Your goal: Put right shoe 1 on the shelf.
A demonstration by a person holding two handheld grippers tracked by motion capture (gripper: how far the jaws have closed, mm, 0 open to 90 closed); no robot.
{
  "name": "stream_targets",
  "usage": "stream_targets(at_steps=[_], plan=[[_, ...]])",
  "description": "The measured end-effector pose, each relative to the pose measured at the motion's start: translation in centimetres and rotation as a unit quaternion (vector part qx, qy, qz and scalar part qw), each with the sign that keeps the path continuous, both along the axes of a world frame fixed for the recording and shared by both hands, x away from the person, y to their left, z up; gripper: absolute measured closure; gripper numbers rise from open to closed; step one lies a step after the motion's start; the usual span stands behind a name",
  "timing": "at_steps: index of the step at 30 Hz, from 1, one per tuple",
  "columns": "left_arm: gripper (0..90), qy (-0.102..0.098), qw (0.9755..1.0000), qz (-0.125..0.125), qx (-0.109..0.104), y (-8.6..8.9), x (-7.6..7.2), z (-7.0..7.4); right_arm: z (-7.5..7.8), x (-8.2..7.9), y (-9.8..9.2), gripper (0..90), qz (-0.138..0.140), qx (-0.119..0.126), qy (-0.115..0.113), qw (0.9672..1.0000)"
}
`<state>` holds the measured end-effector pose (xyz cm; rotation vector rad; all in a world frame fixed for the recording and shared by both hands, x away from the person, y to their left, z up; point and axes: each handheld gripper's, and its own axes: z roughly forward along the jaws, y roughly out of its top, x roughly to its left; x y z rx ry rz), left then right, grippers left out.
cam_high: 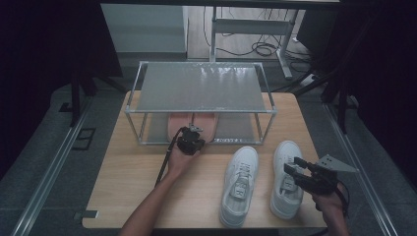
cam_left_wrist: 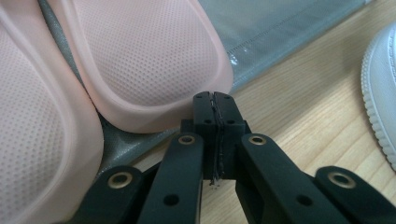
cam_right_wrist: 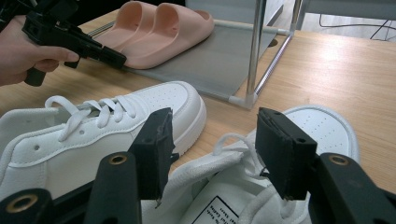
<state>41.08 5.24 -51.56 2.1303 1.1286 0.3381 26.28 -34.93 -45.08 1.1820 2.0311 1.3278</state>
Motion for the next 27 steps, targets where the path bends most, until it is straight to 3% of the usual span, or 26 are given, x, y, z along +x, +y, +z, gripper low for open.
stream_targets(at_steps=[6,9,18,27], plan=[[87.1,0.003,1.0000,-0.002,0.000,0.0,-0.2,0.1,0.0,0.0,0.0,46.7,-0.001,0.000,0.000,1.0000],[87.1,-0.006,1.0000,-0.006,0.000,0.3,-0.9,0.6,0.0,-0.1,-0.1,46.7,-0.001,0.000,0.000,1.0000],[87.5,-0.044,0.9988,-0.020,-0.012,3.7,-6.0,2.4,0.1,-0.2,-0.1,46.8,-0.003,0.001,-0.001,1.0000],[87.1,-0.053,0.9977,-0.018,-0.039,7.1,-9.9,3.2,0.0,-0.2,0.4,46.8,0.002,-0.003,0.001,1.0000]])
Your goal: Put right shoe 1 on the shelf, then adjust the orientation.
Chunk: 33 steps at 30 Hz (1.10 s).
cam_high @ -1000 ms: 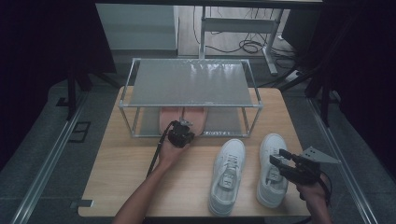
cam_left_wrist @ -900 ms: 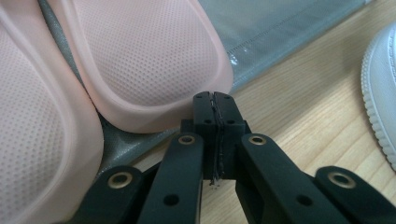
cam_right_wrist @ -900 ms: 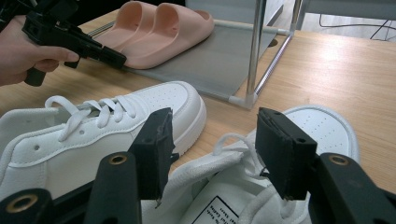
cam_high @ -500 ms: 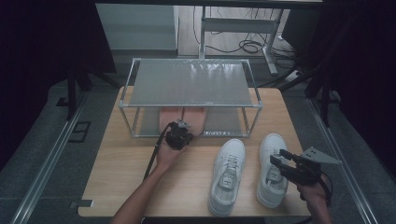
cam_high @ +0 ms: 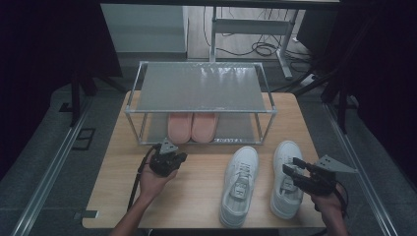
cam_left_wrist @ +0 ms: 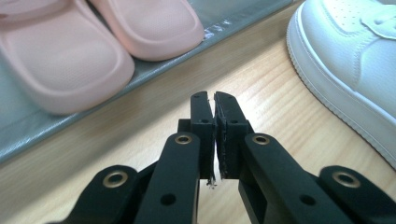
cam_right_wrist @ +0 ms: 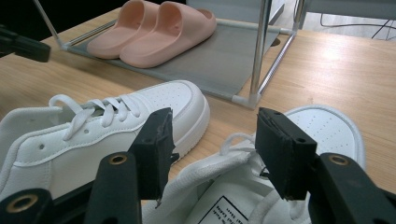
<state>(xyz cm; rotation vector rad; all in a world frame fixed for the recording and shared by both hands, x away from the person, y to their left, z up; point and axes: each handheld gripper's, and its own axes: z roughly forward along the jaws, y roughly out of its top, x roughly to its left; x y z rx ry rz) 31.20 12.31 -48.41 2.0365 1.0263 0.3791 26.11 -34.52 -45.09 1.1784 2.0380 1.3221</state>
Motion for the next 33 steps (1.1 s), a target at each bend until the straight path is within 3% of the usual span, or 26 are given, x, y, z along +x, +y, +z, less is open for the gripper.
stream_targets(at_steps=[16,23,33], plan=[[86.6,0.010,0.9999,0.002,-0.011,3.2,-4.6,-1.4,0.0,-0.2,0.4,46.8,0.003,-0.003,0.001,1.0000],[83.6,0.007,0.9996,0.017,-0.019,4.5,-4.7,-1.1,0.2,-0.2,1.0,46.7,0.010,-0.008,-0.002,0.9999],[64.9,0.017,0.9995,0.020,-0.020,5.3,-4.9,-1.0,0.9,-1.1,1.8,46.4,0.015,-0.022,-0.004,0.9996]])
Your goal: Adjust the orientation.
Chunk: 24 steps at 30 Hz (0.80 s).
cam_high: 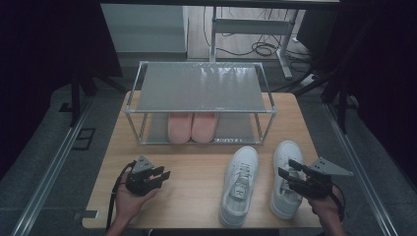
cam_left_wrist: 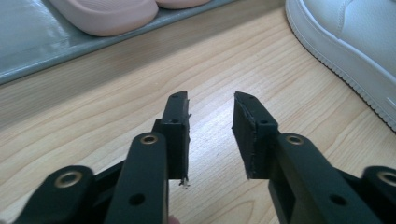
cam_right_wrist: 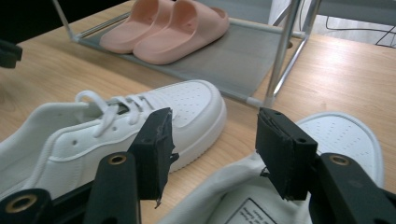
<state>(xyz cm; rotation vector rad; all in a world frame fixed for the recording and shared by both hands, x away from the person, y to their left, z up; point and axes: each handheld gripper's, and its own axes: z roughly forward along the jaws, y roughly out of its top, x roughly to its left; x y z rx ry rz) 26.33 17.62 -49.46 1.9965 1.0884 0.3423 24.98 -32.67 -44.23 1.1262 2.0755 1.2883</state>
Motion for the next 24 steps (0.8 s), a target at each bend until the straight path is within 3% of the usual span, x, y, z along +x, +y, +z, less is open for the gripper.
stream_targets(at_steps=[8,17,24], plan=[[52.0,0.017,0.9998,0.010,0.002,1.3,0.1,0.3,0.3,-0.4,2.6,45.3,0.024,-0.037,0.008,0.9990],[44.5,0.039,0.9991,0.013,0.009,2.0,0.3,-0.4,0.8,-0.4,5.9,45.1,0.039,-0.080,0.051,0.9947],[42.2,0.032,0.9993,0.017,0.005,2.2,0.3,-0.4,0.4,0.3,7.5,47.1,0.038,-0.100,0.068,0.9919]])
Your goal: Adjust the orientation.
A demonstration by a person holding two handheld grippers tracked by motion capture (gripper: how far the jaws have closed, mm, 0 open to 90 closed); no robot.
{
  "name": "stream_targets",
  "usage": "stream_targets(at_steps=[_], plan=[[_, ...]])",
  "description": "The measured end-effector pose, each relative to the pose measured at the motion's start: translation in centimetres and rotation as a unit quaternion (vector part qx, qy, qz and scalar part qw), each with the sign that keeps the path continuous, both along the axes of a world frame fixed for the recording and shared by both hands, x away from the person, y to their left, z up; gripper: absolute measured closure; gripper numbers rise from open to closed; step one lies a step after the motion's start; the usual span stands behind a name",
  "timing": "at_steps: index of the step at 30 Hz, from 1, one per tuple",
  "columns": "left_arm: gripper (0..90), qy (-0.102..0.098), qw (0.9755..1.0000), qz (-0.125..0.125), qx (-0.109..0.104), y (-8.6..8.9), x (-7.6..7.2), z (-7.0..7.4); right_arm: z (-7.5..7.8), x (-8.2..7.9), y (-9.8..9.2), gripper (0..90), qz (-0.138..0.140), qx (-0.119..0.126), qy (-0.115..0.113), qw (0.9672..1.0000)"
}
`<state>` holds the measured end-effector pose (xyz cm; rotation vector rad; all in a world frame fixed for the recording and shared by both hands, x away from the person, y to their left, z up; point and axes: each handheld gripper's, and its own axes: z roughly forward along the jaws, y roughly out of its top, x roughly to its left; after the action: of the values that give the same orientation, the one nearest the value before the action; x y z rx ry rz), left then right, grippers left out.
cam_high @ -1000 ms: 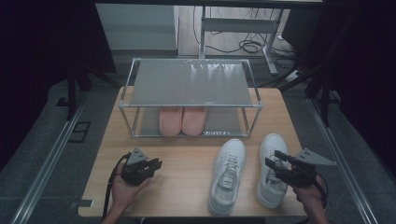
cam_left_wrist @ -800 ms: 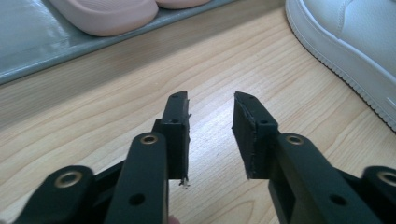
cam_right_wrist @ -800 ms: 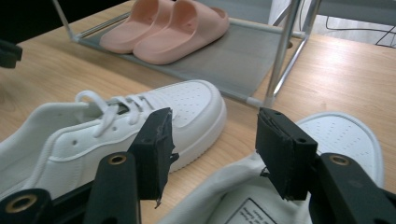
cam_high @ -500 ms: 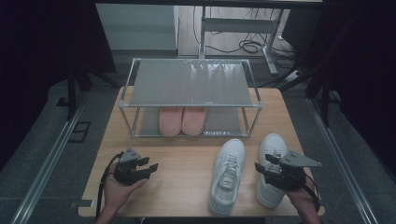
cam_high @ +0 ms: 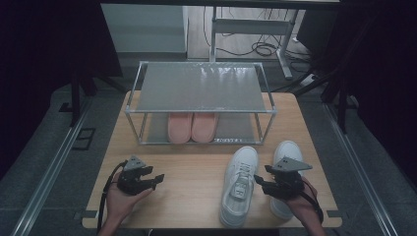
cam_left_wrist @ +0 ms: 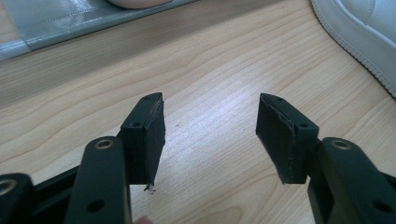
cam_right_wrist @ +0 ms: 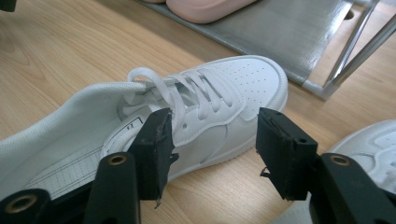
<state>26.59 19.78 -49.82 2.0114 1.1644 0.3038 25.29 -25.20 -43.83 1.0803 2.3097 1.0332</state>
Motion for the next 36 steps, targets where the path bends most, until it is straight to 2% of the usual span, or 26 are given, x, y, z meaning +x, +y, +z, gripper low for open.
stream_targets(at_steps=[3,9,14,15,17,19,23,27,30,33,36], plan=[[41.5,0.001,1.0000,0.002,0.002,-0.2,0.0,-0.2,-0.1,0.4,0.2,53.8,0.001,-0.002,0.010,0.9999],[41.2,0.006,0.9999,-0.002,0.008,-0.5,0.0,-0.4,-0.4,0.9,0.4,76.8,0.003,-0.018,0.027,0.9995],[41.4,0.011,0.9999,-0.001,0.011,-0.5,0.2,-0.6,-0.1,-0.9,1.6,86.2,0.038,-0.002,0.008,0.9992],[41.4,0.011,0.9999,-0.001,0.011,-0.6,0.1,-0.6,0.0,-1.6,2.2,89.4,0.047,-0.001,-0.003,0.9989],[41.6,0.013,0.9999,-0.001,0.011,-0.7,0.1,-0.7,0.3,-2.3,2.9,89.6,0.052,0.005,-0.014,0.9985],[41.6,0.013,0.9998,-0.001,0.012,-0.8,0.1,-0.7,0.9,-3.1,3.7,89.9,0.080,0.028,-0.013,0.9963],[41.7,0.013,0.9998,-0.002,0.015,-0.8,0.1,-0.8,1.2,-4.3,6.0,90.0,0.123,0.027,-0.008,0.9920],[41.8,0.013,0.9998,-0.001,0.017,-0.9,0.1,-0.8,0.2,-5.1,8.9,89.9,0.166,0.011,0.012,0.9860],[41.8,0.014,0.9997,-0.003,0.019,-1.0,0.1,-0.9,-0.8,-5.4,10.5,90.0,0.186,-0.007,0.027,0.9821],[41.9,0.015,0.9997,-0.003,0.019,-1.0,0.1,-0.9,-1.8,-5.6,11.1,90.0,0.185,-0.042,0.031,0.9814],[42.1,0.017,0.9997,-0.002,0.018,-1.0,0.2,-1.0,-1.8,-5.8,10.8,90.0,0.181,-0.053,0.022,0.9819]])
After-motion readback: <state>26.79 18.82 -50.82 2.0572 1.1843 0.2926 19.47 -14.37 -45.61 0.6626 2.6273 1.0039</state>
